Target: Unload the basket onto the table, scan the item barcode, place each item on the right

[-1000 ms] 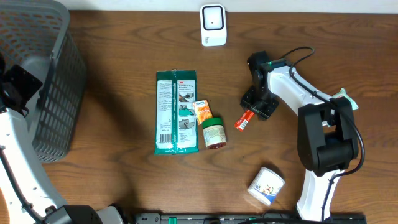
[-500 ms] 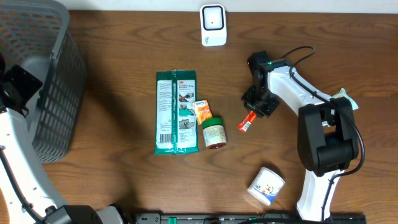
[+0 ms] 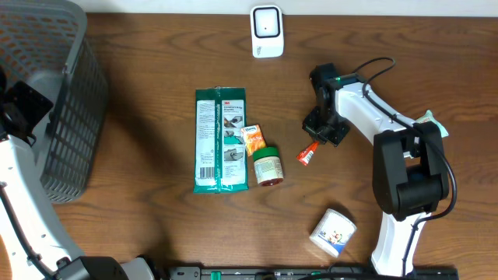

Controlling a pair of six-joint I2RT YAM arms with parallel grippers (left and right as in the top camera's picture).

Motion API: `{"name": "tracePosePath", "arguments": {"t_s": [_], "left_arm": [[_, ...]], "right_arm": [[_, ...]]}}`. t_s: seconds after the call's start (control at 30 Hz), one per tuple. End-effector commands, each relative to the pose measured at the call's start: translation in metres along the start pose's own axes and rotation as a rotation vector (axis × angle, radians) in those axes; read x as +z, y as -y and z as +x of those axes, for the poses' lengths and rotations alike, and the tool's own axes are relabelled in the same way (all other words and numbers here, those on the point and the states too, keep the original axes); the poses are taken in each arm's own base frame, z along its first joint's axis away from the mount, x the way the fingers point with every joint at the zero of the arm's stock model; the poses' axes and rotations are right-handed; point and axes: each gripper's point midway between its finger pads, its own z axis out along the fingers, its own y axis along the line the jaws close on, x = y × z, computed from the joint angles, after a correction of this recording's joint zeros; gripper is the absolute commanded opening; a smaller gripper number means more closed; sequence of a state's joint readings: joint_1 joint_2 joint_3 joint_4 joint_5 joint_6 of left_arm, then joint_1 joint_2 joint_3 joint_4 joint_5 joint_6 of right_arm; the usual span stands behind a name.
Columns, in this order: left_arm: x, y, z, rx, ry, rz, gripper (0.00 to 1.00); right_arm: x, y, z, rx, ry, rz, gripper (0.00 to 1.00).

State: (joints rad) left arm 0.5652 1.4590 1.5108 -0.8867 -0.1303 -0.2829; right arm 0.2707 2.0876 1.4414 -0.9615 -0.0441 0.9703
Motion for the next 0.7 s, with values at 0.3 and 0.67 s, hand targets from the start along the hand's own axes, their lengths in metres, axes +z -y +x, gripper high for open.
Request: {"name": "tracePosePath", "arguments": {"t_s": [0.3, 0.67], "left_arm": [[-0.0002, -0.0011, -0.0035, 0.010, 0.005, -0.006, 0.94], [-0.0002, -0.0011, -0.0034, 0.010, 0.005, -0.006, 0.93]], "right_arm": [[-0.0018, 0.0075, -0.0048, -0.038, -0.022, -0.017, 0.01], [-0.0094, 0.0087, -0.0083, -0.077, -0.086, -0.093, 0.01]]}}
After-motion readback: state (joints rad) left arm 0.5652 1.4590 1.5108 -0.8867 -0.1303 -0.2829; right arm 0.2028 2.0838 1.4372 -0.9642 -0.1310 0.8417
